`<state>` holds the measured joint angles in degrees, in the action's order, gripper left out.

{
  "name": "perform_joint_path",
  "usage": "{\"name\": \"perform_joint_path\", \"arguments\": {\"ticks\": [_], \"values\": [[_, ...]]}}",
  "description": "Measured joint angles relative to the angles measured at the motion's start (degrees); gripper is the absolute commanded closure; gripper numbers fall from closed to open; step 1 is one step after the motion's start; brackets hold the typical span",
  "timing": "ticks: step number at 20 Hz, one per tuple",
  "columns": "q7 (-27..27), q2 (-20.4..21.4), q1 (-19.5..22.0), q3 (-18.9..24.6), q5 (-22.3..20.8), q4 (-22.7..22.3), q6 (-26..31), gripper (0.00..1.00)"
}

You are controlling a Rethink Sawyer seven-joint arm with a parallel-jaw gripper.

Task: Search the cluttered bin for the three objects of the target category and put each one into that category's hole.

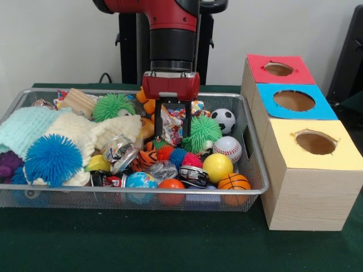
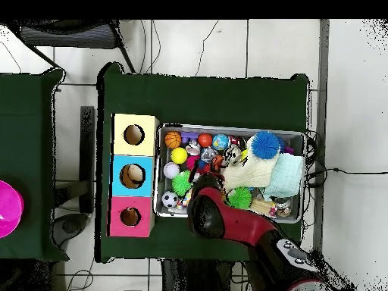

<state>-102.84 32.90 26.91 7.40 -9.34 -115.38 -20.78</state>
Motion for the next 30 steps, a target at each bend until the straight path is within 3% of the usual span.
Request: {"name": "perform_joint_path", "arguments": {"ticks": [16, 30], "values": [[0.0, -1.2, 1.1, 0.0, 0.0, 6.9, 0.0, 0.00], [0.0, -1.3, 1.4, -0.4, 0.0, 7.0, 0.6, 0.00]]}}
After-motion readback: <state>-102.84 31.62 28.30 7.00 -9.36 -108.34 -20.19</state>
